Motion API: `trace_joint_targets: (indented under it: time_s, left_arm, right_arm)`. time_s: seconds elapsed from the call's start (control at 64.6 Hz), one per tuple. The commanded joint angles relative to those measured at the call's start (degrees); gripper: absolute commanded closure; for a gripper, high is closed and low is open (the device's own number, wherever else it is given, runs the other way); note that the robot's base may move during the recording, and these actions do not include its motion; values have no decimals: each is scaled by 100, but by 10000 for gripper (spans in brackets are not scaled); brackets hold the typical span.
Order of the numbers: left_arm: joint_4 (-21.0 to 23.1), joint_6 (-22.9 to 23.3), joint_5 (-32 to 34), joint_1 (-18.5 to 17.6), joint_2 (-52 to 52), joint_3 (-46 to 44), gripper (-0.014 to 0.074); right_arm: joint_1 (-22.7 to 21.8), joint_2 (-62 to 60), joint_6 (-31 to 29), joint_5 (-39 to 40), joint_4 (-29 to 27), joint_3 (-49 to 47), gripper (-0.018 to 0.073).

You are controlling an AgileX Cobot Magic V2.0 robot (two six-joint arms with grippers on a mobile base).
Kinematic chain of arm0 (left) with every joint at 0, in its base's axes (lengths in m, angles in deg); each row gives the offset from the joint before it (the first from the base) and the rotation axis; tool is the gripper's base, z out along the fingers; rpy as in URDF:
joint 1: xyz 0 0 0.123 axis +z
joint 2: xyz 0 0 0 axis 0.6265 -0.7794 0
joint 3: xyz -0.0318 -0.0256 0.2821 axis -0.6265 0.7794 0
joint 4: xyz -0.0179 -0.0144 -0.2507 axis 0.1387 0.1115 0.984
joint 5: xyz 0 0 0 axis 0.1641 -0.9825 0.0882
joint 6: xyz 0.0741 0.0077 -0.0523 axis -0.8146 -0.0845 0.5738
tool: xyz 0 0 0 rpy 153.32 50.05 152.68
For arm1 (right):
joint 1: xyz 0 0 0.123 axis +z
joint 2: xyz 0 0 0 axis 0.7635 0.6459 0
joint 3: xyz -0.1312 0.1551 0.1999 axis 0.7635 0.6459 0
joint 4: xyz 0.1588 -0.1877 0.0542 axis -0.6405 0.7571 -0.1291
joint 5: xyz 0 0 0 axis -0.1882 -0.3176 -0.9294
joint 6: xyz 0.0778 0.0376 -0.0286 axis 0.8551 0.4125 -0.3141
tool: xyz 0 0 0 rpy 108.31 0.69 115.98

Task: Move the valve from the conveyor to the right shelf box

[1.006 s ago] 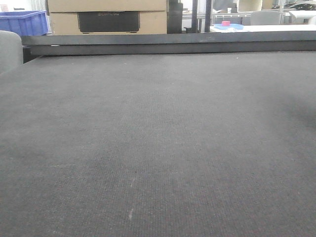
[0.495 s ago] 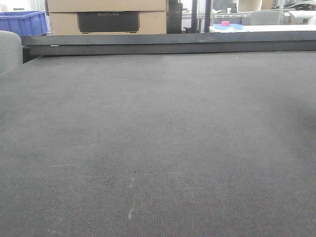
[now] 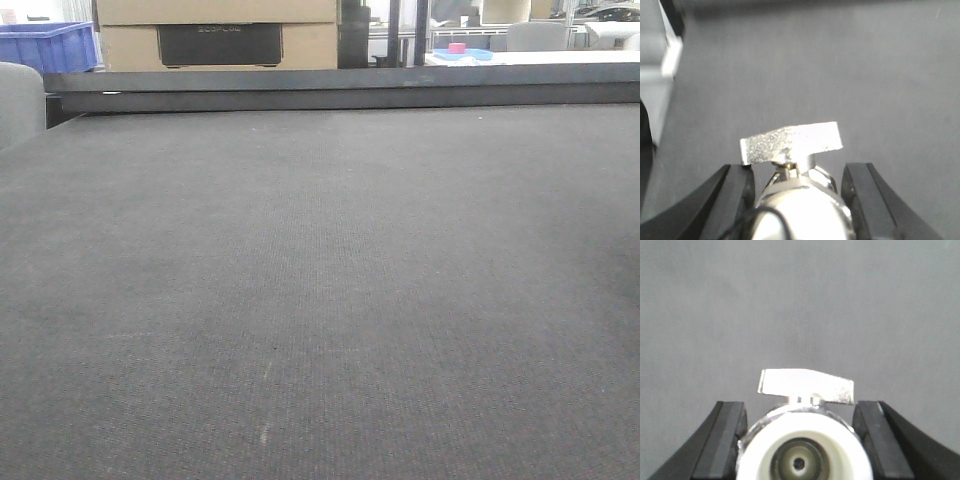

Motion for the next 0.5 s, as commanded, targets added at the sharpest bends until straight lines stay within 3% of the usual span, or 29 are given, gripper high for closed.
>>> trace_joint_targets:
  time_s: [0.0,0.248,0.48]
  left_arm:
    - [0,52,420,-41,196,-39,708]
    - [0,52,459,-41,259,-49,708]
    - [-52,52,487,-41,245,-49,708]
  right_arm:
    - [-12,-165,-37,527,28,-162,712]
    - [-12,-163,-37,470,-182,-928,712]
    - [-12,-163,-37,521,-192,-989,712]
